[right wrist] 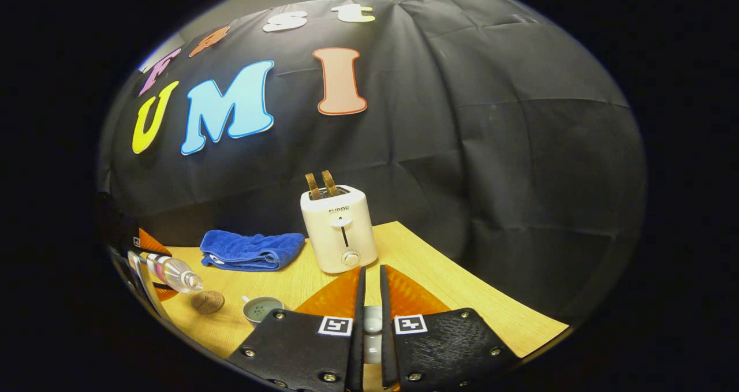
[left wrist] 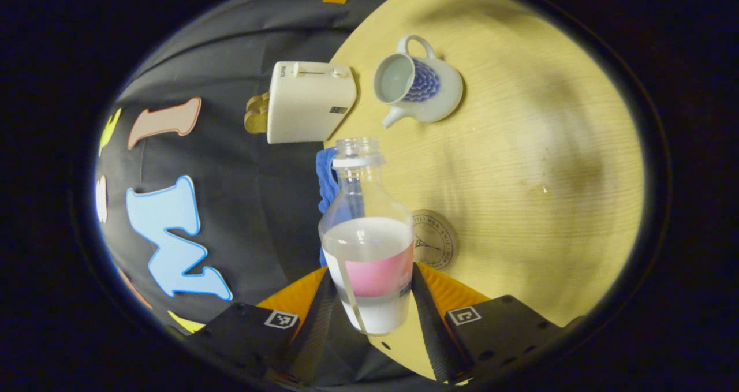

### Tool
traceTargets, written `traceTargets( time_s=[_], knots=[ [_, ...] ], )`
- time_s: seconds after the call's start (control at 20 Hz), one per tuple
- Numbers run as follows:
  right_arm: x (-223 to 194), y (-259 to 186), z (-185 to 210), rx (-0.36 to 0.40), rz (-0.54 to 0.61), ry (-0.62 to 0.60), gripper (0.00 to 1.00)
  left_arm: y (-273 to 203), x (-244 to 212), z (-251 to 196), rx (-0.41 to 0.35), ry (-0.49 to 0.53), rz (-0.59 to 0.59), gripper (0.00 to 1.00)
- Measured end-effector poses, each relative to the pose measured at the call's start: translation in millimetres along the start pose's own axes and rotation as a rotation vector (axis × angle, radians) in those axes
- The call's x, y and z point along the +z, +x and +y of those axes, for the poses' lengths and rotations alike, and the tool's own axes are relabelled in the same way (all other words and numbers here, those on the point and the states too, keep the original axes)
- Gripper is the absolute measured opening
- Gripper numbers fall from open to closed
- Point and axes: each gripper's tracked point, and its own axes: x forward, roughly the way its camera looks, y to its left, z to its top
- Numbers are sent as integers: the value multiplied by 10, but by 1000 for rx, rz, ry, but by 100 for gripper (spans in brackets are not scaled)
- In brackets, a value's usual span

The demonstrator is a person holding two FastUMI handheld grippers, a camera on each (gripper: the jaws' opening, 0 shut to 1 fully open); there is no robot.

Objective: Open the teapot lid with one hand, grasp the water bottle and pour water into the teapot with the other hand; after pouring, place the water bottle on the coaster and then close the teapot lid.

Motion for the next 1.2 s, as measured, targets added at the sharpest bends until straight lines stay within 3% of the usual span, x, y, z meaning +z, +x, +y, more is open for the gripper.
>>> traceTargets(
  time_s=[0.15, 0.35, 0.6, 0.8, 0.95, 1.2],
  knots=[
    [-19, 16, 9, 2, 7, 3, 12, 99, 30, -22, 19, -193, -65, 83],
    [-34, 13, 71, 17, 10, -2, 12, 232, 67, -38, 76, -555, -153, 83],
    [-82, 36, 99, 19, 21, -14, 12, 269, 150, -29, 111, -822, -230, 82],
    [-66, 27, 127, 31, 18, -4, 12, 359, 201, 1, 94, -1113, -315, 82],
    [-76, 30, 135, 30, 19, -9, 12, 467, 165, 28, 131, -1220, -341, 82],
    [-69, 26, 141, 34, 18, -9, 12, 573, 184, 87, 174, -1258, -365, 82]
  ],
)
